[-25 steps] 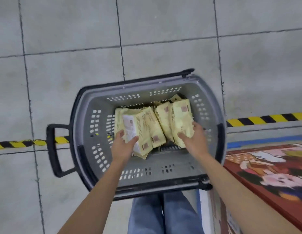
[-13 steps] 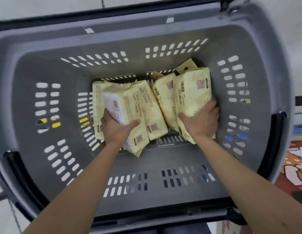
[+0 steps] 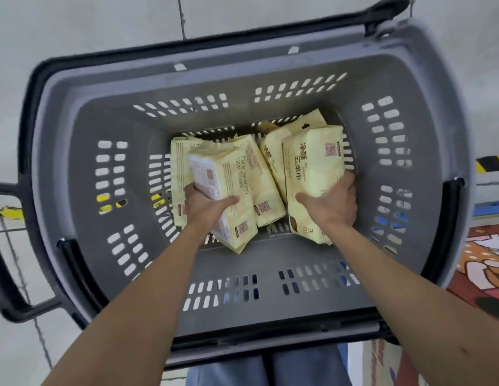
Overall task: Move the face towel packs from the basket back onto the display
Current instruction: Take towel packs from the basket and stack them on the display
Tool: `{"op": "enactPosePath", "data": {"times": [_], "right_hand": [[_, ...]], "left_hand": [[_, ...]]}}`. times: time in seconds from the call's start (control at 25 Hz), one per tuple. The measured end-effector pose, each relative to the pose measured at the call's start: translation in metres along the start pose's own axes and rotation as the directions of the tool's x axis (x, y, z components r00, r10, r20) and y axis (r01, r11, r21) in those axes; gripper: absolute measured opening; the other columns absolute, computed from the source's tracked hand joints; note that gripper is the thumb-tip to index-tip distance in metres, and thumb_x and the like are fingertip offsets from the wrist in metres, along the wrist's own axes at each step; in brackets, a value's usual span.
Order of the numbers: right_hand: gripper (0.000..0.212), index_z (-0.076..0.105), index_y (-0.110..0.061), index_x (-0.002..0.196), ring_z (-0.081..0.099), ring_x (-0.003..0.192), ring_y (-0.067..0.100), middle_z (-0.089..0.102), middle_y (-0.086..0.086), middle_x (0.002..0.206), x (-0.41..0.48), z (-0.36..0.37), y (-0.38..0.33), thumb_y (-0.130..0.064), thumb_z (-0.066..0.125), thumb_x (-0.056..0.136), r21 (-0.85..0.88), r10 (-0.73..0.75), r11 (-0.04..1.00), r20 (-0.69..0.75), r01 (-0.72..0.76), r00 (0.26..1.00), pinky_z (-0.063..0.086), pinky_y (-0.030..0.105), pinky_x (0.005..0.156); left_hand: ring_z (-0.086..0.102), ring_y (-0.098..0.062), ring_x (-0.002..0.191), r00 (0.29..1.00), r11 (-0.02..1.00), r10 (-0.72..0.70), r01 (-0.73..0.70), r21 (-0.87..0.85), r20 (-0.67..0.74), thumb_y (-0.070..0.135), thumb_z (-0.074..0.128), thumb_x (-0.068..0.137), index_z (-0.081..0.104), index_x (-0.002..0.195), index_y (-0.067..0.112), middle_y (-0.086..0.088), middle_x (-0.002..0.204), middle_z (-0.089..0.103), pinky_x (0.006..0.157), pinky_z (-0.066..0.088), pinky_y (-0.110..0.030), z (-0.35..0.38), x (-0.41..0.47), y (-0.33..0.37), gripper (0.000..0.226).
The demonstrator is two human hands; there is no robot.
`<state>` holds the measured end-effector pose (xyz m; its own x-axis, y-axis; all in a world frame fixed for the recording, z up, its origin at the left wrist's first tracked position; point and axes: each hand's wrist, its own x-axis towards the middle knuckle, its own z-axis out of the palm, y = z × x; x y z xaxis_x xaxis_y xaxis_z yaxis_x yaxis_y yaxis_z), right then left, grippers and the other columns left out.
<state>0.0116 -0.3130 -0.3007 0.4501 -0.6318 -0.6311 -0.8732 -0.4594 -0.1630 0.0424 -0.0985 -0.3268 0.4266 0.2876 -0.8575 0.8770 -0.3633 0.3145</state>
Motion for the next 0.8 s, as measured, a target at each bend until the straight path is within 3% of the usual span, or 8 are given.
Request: {"op": "enactPosePath", "data": {"times": [0.08, 0.28, 0.4, 0.52, 0.72, 0.8], "right_hand": [[0.1, 0.021, -0.009, 0.137, 0.042, 0.127, 0.033, 0.04, 0.014, 0.14, 0.0, 0.007, 0.004, -0.037, 0.081, 0.062, 0.044, 0.02, 0.999, -0.001, -0.02, 1.0, 0.037, 0.042, 0.101], [0.095, 0.029, -0.008, 0.132, 0.047, 0.121, 0.033, 0.046, 0.012, 0.132, -0.021, -0.013, 0.003, -0.037, 0.082, 0.058, 0.066, -0.022, 0.998, -0.007, 0.023, 1.0, 0.042, 0.044, 0.097], [0.094, 0.03, -0.01, 0.131, 0.049, 0.117, 0.032, 0.048, 0.011, 0.128, -0.053, -0.052, -0.009, -0.036, 0.083, 0.057, 0.115, -0.048, 0.992, -0.004, 0.048, 0.999, 0.043, 0.044, 0.096], [0.093, 0.029, -0.011, 0.132, 0.048, 0.116, 0.029, 0.048, 0.009, 0.128, -0.101, -0.108, -0.025, -0.035, 0.082, 0.059, 0.159, -0.094, 0.983, 0.002, 0.092, 0.996, 0.041, 0.039, 0.091], [0.091, 0.033, -0.011, 0.129, 0.053, 0.112, 0.028, 0.05, 0.007, 0.125, -0.191, -0.215, -0.047, -0.035, 0.083, 0.056, 0.214, -0.192, 0.959, 0.019, 0.184, 0.981, 0.046, 0.042, 0.088], [0.088, 0.034, -0.013, 0.127, 0.053, 0.111, 0.026, 0.051, 0.005, 0.124, -0.228, -0.255, -0.047, -0.033, 0.083, 0.056, 0.239, -0.238, 0.944, 0.013, 0.228, 0.971, 0.047, 0.043, 0.088]], "left_hand": [[0.053, -0.019, 0.112, 1.0, 0.999, 0.021, -0.022, -0.04, -0.011, 0.025, 0.088, 0.053, 0.034, 0.126, 0.01, 0.0, 0.123, 0.056, 0.098, 0.046, -0.041, 0.003, 0.0, -0.006, 0.092], [0.059, -0.019, 0.108, 1.0, 0.975, -0.013, 0.018, -0.221, 0.025, 0.018, 0.085, 0.062, 0.038, 0.127, 0.01, -0.002, 0.121, 0.059, 0.093, 0.05, -0.039, -0.012, -0.029, -0.004, 0.08], [0.061, -0.012, 0.097, 0.999, 0.963, 0.007, 0.007, -0.268, 0.05, 0.014, 0.081, 0.068, 0.038, 0.122, 0.013, 0.003, 0.112, 0.06, 0.074, 0.053, -0.028, -0.04, -0.076, 0.013, 0.069], [0.058, -0.008, 0.091, 0.998, 0.961, 0.046, -0.031, -0.275, 0.048, 0.013, 0.08, 0.069, 0.036, 0.12, 0.011, 0.002, 0.11, 0.057, 0.063, 0.045, -0.019, -0.079, -0.135, 0.034, 0.067], [0.06, -0.02, 0.102, 0.991, 0.959, 0.126, -0.111, -0.261, 0.041, 0.014, 0.082, 0.067, 0.039, 0.127, 0.007, -0.005, 0.12, 0.058, 0.077, 0.052, -0.033, -0.148, -0.253, 0.068, 0.074], [0.059, -0.02, 0.101, 0.984, 0.951, 0.173, -0.16, -0.266, 0.028, 0.013, 0.08, 0.07, 0.039, 0.126, 0.007, -0.004, 0.118, 0.057, 0.078, 0.05, -0.033, -0.169, -0.3, 0.078, 0.07]]}}
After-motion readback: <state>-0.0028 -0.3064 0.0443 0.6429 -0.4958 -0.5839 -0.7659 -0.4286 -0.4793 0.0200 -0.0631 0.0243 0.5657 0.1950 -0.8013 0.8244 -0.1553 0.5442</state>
